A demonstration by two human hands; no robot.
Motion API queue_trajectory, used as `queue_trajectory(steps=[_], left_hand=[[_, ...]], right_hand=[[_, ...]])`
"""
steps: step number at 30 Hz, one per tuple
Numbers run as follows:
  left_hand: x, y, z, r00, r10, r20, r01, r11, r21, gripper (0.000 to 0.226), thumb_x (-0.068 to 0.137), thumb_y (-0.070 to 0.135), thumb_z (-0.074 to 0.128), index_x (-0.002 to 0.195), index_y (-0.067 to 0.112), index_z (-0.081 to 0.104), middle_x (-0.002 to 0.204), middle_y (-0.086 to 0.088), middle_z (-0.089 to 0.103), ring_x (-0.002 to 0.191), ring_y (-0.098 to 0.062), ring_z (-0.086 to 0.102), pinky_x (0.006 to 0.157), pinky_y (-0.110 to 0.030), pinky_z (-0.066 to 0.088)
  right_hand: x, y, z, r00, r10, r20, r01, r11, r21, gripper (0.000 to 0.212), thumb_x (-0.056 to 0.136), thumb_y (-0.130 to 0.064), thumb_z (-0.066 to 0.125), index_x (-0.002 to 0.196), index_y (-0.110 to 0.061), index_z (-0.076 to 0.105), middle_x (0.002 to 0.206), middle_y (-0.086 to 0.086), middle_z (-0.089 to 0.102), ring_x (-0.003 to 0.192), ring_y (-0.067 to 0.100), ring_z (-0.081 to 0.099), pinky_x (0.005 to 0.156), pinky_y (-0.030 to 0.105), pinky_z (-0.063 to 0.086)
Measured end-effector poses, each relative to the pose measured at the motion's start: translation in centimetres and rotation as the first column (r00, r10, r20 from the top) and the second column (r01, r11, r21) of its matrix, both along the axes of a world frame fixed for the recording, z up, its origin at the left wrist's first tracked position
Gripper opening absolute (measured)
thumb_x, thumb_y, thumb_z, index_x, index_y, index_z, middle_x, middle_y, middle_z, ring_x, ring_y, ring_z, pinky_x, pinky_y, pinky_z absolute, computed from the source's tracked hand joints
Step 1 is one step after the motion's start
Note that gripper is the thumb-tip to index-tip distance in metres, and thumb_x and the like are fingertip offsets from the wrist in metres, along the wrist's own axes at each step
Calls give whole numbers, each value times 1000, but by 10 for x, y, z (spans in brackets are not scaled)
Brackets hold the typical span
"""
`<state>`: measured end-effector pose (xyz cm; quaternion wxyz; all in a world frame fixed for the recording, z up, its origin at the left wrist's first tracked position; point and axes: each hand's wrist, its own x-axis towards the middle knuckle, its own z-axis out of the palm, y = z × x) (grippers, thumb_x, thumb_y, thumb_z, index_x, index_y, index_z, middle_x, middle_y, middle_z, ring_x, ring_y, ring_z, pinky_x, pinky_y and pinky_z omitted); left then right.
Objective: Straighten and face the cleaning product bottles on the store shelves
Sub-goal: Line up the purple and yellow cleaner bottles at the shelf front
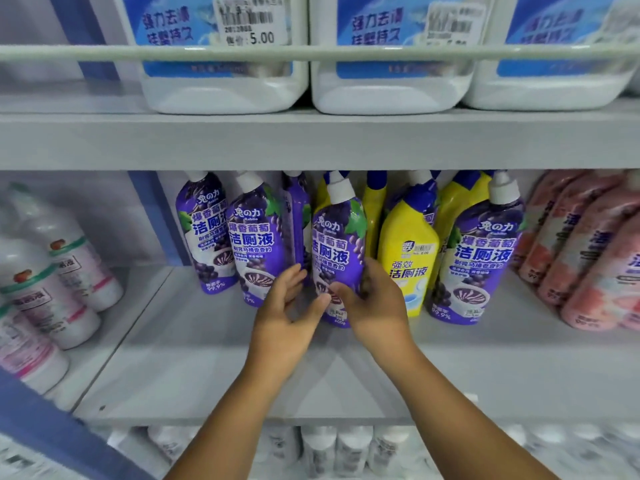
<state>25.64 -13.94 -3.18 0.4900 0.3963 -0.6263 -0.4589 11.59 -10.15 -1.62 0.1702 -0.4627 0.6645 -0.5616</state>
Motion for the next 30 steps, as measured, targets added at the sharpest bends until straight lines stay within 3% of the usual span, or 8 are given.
queue_trajectory(steps=[5,8,12,17,20,23,28,30], left_hand=[[23,-12,14,990,-137,-44,138,990,10,63,77,28,81,135,27,56,126,1,72,119,-19,67,99,-39,53],[41,-14,14,994,-90,-56,92,996,21,52,76,17,82,122,30,63,117,-1,76,107,-20,73,89,-36,57],[80,-19,13,985,149,-91,-149,989,12,42,82,-5,75,106,28,67,106,2,78,82,-3,73,71,-19,60],[121,-36,9,972,230,-51,-232,972,-42,46,87,12,77,128,26,62,115,1,75,98,-22,72,91,-40,55],[110,-39,10,962,272,-10,-272,960,-64,45,91,8,73,130,25,60,113,7,75,101,-24,72,93,-40,54],[98,-39,20,973,230,-7,-230,973,-27,56,79,30,81,130,24,59,117,0,75,97,-16,73,89,-38,59],[69,14,21,806,590,50,-556,783,-280,43,80,54,70,116,31,61,122,-10,63,106,-23,63,95,-28,49],[39,45,30,928,373,13,-358,899,-251,29,77,52,69,104,42,63,109,5,70,99,-12,65,92,-25,51]], right_hand=[[3,4,-2,914,386,124,-394,918,48,47,85,-16,75,129,-26,62,118,-10,74,106,9,71,94,37,58],[7,2,3,902,417,114,-426,902,73,43,84,-21,78,125,-25,67,117,-8,74,103,9,71,90,32,57],[-23,37,27,999,30,39,-19,970,-243,17,89,-15,76,97,-28,68,99,3,70,81,7,68,68,19,53],[-132,82,34,901,-432,26,399,805,-439,28,87,-43,77,108,-39,59,114,17,61,99,28,65,88,49,55],[-167,74,32,954,-258,152,285,939,-194,63,75,-54,83,125,-25,57,119,10,68,107,26,67,97,50,54],[-168,64,31,980,-49,195,68,993,-93,26,89,-14,75,109,-28,66,103,-6,77,94,10,73,97,53,55],[-135,93,30,980,24,199,6,989,-147,30,85,-1,74,103,-24,69,99,-3,78,88,13,72,83,36,59],[-112,98,31,960,124,249,-83,982,-172,31,83,5,73,104,-18,68,96,-1,79,85,13,71,76,28,59]])
